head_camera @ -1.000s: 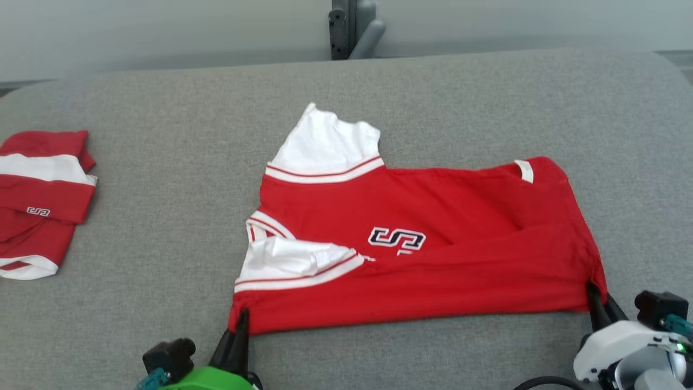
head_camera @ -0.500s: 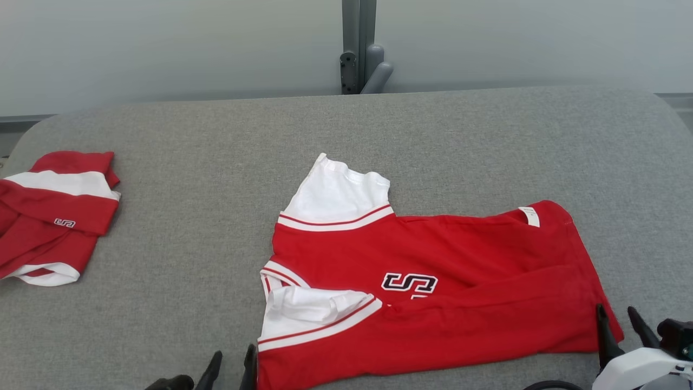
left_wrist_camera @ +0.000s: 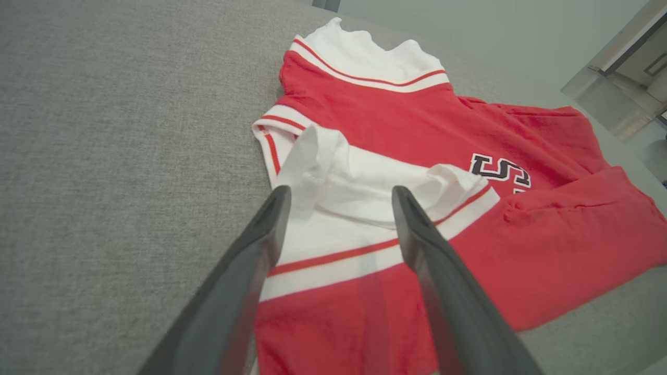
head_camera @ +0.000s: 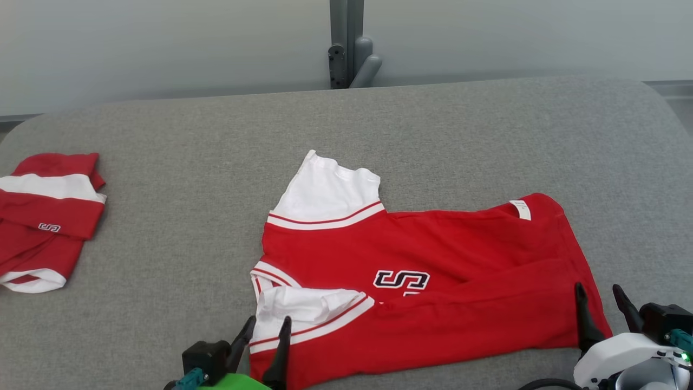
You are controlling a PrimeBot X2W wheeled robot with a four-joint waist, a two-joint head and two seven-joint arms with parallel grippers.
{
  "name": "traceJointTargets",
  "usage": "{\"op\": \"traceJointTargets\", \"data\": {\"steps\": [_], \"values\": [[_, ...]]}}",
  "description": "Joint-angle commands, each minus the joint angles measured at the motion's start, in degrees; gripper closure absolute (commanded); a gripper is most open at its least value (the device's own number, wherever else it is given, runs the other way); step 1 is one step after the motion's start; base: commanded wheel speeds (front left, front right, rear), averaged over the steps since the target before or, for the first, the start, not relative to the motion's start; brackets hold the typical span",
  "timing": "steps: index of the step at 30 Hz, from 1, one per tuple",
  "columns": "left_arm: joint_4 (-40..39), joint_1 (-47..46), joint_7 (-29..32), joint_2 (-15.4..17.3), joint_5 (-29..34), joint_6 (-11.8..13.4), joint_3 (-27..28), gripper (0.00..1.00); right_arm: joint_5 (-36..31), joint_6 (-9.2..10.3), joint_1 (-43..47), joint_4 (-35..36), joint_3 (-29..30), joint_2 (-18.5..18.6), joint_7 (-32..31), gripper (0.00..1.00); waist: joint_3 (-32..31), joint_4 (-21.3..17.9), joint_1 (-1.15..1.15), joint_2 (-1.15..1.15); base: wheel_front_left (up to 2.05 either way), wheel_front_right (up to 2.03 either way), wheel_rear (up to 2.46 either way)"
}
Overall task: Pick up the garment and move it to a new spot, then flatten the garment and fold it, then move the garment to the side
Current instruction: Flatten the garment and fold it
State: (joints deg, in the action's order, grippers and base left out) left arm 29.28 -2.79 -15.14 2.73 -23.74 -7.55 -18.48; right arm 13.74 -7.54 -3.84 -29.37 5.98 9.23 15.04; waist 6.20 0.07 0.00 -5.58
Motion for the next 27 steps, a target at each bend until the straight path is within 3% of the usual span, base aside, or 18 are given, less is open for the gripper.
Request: {"op": "traceJointTargets", "data": {"steps": [1,15,16,17,18,19,27], "values": [[0.7,-1.1,0.0,0.3,0.4,0.1,0.6,0.00,0.2,0.11,-0.1,0.0,0.0,0.1,0.2,0.00,0.3,-0.9,0.00,-0.01,0.00,0.00,0.00],[3.6,-3.4,0.0,0.3,3.5,0.6,3.8,0.00,1.1,0.11,-1.9,-0.2,-0.6,1.2,0.2,0.00,3.1,-3.3,0.00,-0.01,0.00,0.00,0.00],[3.7,-3.6,0.0,0.3,3.2,0.5,3.7,0.19,1.1,0.11,-2.1,-0.1,-0.6,1.2,0.2,0.00,3.2,-3.4,0.00,-0.01,0.00,0.00,0.00],[3.8,-3.7,0.0,0.3,3.0,0.5,3.6,0.62,1.0,0.11,-2.2,-0.1,-0.6,1.2,0.2,0.00,3.3,-3.5,0.00,-0.01,0.00,0.00,0.00],[3.8,-3.7,0.0,0.3,3.0,0.5,3.6,0.62,1.0,0.11,-2.2,-0.1,-0.6,1.2,0.2,0.00,3.3,-3.5,0.00,-0.01,0.00,0.00,0.00],[3.7,-3.8,0.0,0.3,2.9,0.4,3.4,1.00,0.9,0.11,-2.2,0.0,-0.5,1.2,0.2,0.00,3.4,-3.5,0.00,-0.01,0.00,0.00,0.00],[-0.8,-3.7,0.0,0.3,1.2,0.1,1.0,1.00,0.4,0.11,-1.4,-0.3,0.4,1.0,0.2,0.00,2.9,-2.5,0.00,-0.01,0.00,0.00,0.00]]}}
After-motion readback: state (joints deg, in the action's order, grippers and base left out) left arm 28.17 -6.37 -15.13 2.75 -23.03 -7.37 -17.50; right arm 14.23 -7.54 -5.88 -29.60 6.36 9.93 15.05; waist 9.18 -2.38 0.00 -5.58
